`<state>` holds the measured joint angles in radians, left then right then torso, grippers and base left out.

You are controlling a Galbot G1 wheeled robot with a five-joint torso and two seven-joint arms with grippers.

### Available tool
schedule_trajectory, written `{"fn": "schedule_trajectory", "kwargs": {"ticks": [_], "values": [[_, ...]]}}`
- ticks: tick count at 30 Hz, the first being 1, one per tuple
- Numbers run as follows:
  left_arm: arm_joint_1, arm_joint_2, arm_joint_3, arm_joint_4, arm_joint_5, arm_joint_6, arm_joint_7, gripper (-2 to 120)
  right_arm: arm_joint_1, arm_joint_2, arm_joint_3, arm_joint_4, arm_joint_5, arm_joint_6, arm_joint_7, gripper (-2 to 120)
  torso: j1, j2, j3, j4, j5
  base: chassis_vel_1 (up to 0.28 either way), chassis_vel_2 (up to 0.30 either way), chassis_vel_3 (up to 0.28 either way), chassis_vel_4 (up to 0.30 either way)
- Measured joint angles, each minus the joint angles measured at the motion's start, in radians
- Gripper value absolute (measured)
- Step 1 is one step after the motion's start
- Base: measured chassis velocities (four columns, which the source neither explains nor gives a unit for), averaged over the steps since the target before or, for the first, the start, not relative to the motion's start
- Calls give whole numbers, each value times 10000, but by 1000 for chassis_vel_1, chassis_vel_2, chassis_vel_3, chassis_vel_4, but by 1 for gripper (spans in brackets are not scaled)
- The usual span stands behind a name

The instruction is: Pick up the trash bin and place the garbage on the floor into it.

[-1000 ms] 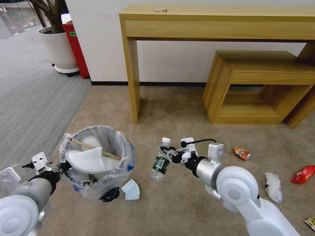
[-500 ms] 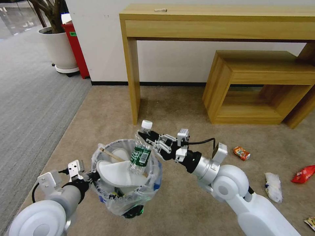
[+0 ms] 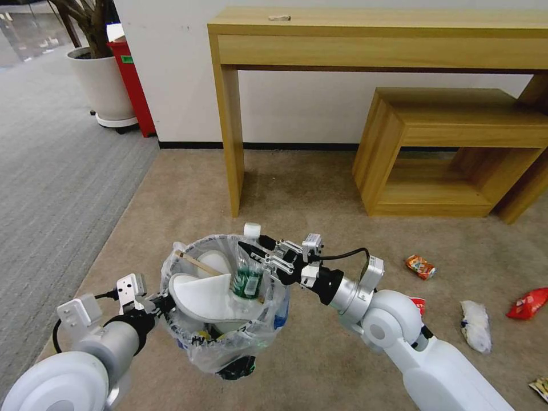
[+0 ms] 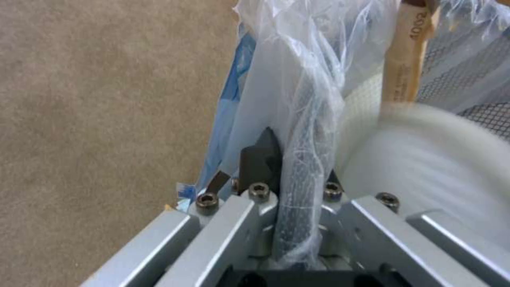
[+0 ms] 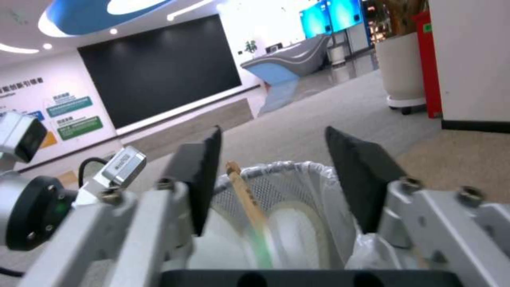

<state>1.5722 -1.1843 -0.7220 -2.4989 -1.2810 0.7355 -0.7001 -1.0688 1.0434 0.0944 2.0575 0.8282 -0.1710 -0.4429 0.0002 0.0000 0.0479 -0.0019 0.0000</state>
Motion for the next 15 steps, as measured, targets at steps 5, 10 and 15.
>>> {"fn": "schedule_trajectory", "kwargs": {"ticks": [5, 10, 15], "values": [[-62, 54, -293, 168, -72, 0, -8, 1, -195, -79, 180, 8, 7, 468, 83, 73, 0, -1, 0, 0, 0, 0, 0, 0, 0], [-290, 198, -1047, 505, -210, 0, -82, 1, -507, 83, 616, 211, -276, 1106, 1919, 93, 0, 0, 0, 0, -1, 0, 0, 0, 0], [-500, 223, -1712, 870, 607, 0, -31, 1, -954, 534, 1741, 170, -1105, 1252, 4150, 100, 0, 0, 0, 1, 0, 0, 0, 0, 0]]}}
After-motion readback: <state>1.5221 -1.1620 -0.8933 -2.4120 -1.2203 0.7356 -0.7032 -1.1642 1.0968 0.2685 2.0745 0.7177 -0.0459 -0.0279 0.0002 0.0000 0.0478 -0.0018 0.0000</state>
